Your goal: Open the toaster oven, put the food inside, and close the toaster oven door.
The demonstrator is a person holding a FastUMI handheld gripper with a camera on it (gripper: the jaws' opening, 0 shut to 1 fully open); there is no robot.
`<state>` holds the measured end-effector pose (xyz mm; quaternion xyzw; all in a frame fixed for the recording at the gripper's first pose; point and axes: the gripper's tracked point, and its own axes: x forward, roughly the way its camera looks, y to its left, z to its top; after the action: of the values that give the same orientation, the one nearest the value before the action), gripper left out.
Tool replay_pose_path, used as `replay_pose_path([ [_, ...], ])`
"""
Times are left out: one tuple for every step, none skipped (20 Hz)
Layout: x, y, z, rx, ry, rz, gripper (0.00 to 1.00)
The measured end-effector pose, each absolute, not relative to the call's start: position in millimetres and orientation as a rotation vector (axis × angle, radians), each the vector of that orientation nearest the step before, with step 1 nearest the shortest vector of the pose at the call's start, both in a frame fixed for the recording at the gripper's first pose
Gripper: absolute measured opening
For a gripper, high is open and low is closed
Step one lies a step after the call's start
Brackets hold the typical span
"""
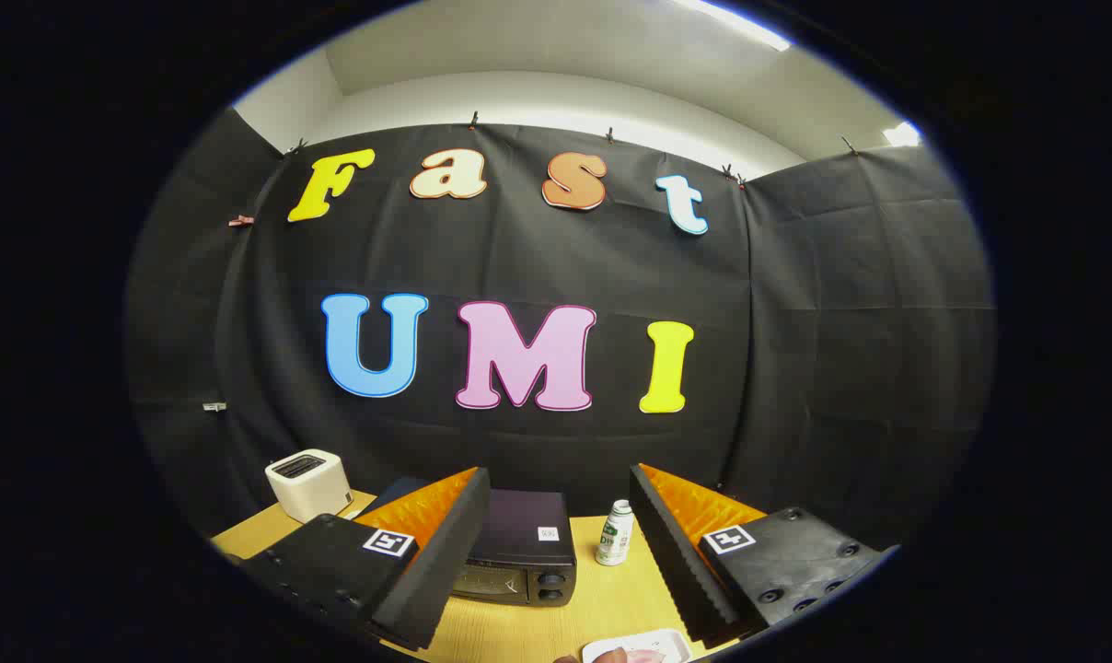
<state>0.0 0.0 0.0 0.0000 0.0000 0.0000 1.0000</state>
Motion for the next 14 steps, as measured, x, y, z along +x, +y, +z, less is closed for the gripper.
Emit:
replay_pose_path([
  [0.1, 0.6, -0.2, 0.001, 0.002, 0.002, 0.98],
  [0.1, 0.8, -0.8, 0.002, 0.006, 0.007, 0.98],
  [0.7, 0.7, -0.6, -0.001, 0.008, 0.009, 0.98],
  [-0.2, 0.5, -1.3, -0.003, 0.01, 0.012, 0.98],
  [-0.1, 0.8, -1.1, -0.002, 0.013, 0.014, 0.98],
  [-0.9, 1.1, -1.4, -0.001, 0.015, 0.017, 0.98],
  [-0.8, 0.6, -1.4, -0.001, 0.017, 0.017, 0.98],
  [-1.2, 1.0, -1.4, -0.002, 0.019, 0.02, 0.98],
  [-0.9, 1.0, -1.3, -0.005, 0.019, 0.021, 0.98],
  [-1.4, 0.8, -1.8, -0.009, 0.022, 0.022, 0.98],
  [-1.2, 0.9, -2.0, -0.009, 0.024, 0.023, 0.98],
  [-1.8, 0.3, -1.8, -0.009, 0.027, 0.021, 0.98],
  [-1.5, 0.6, -1.2, -0.007, 0.026, 0.02, 0.98],
  [-1.6, 0.9, -1.9, -0.005, 0.027, 0.019, 0.98],
])
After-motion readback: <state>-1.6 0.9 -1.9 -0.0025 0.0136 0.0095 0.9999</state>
